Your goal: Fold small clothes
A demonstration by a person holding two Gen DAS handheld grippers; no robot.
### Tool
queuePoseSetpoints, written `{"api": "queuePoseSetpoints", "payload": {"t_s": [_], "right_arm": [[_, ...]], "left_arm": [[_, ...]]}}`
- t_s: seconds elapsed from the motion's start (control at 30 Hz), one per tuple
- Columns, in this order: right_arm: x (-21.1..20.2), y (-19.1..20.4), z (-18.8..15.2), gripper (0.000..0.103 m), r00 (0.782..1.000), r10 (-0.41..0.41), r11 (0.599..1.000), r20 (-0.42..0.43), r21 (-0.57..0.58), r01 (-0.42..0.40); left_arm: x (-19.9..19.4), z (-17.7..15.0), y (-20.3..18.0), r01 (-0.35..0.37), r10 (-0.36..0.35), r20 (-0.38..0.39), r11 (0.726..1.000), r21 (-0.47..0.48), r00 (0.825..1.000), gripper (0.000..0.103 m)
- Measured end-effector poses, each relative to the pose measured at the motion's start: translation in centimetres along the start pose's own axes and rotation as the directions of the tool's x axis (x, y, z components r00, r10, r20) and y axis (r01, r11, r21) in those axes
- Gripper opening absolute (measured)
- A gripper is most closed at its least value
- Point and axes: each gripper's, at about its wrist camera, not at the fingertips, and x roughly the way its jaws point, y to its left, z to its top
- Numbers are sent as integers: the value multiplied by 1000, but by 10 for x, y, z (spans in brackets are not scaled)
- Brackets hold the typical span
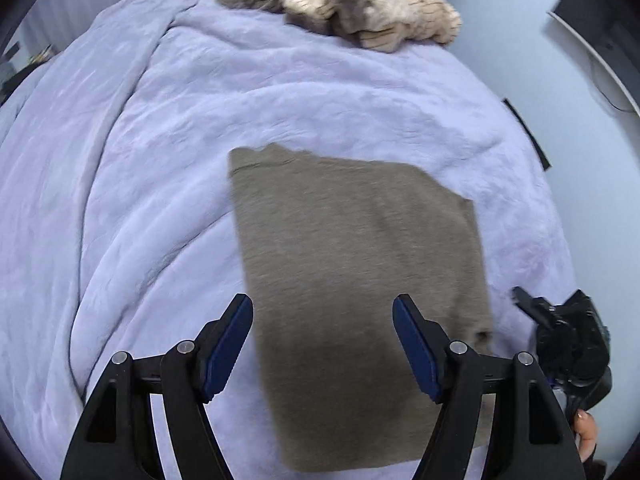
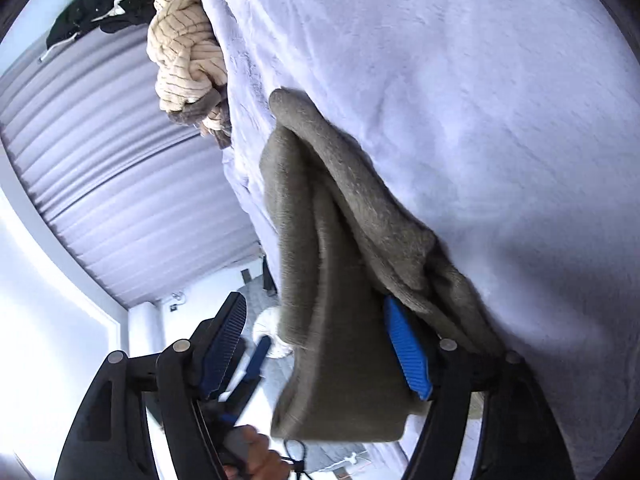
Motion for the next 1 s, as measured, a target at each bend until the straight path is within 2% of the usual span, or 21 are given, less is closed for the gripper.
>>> {"api": "queuePoseSetpoints", "payload": {"t_s": [0.07, 0.17, 0.23, 0.27, 0.3, 0.33, 0.37, 0.4, 0.47, 0.5, 0.53, 0.57, 0.63, 0.7, 0.73, 0.8, 0.87, 0.93, 1.0], "right_arm": [[-1, 8, -1, 76, 999, -30, 999, -24, -45, 28], [14, 35, 5, 76, 993, -111, 983, -50, -156, 102], [28, 51, 5, 76, 980, -187, 960, -65, -224, 169], [36, 60, 6, 74, 965, -253, 935, -68, -274, 226], [42, 67, 6, 59, 943, -328, 897, -57, -330, 292], [49, 75, 3, 41, 906, -423, 838, -34, -395, 377], [53, 85, -1, 15, 861, -508, 762, 17, -458, 458], [55, 98, -1, 15, 856, -514, 728, 62, -497, 473], [42, 117, -13, 14, 887, -447, 702, 113, -571, 426], [34, 125, -20, 14, 891, -431, 673, 144, -607, 423], [30, 127, -23, 14, 884, -437, 653, 165, -618, 438], [27, 122, -20, 14, 873, -455, 651, 177, -603, 461], [18, 101, -12, 14, 845, -502, 673, 186, -530, 516], [15, 77, 0, 14, 819, -544, 689, 183, -459, 560], [14, 69, 3, 15, 820, -548, 704, 167, -438, 559], [8, 65, 6, 16, 831, -533, 732, 161, -405, 548], [4, 71, 3, 19, 823, -543, 719, 165, -414, 558], [-2, 78, -3, 26, 798, -576, 681, 179, -435, 589], [-6, 86, -10, 39, 783, -594, 654, 187, -454, 605]], "left_arm": [[11, -8, 23, -43, 41, -34, 997, -58, 999, 73], [35, -26, 42, -113, 105, -109, 991, -72, 988, 73], [47, -38, 49, -106, 92, -138, 990, -91, 986, 74], [50, -41, 51, -95, 80, -135, 989, -110, 988, 77], [51, -43, 52, -98, 82, -131, 987, -127, 988, 80], [50, -44, 53, -108, 90, -129, 985, -134, 988, 80], [48, -43, 51, -104, 87, -128, 986, -133, 988, 80], [45, -41, 48, -91, 76, -120, 988, -125, 990, 80], [34, -40, 39, -68, 62, -72, 993, -93, 995, 81], [31, -39, 35, -61, 58, -55, 996, -70, 997, 81], [32, -40, 29, -56, 54, -47, 998, -36, 997, 81], [36, -41, 26, -59, 58, -57, 998, -18, 997, 81], [48, -46, 23, -56, 55, -100, 998, -6, 993, 81], [55, -52, 26, -42, 38, -120, 999, -29, 992, 88], [56, -55, 28, -53, 48, -122, 998, -41, 991, 91], [51, -61, 32, -47, 41, -121, 998, -46, 992, 91], [45, -67, 35, -53, 48, -124, 998, -34, 991, 91], [39, -74, 38, -68, 65, -132, 998, -18, 989, 91], [33, -83, 35, -84, 82, -146, 996, -5, 986, 91]]}}
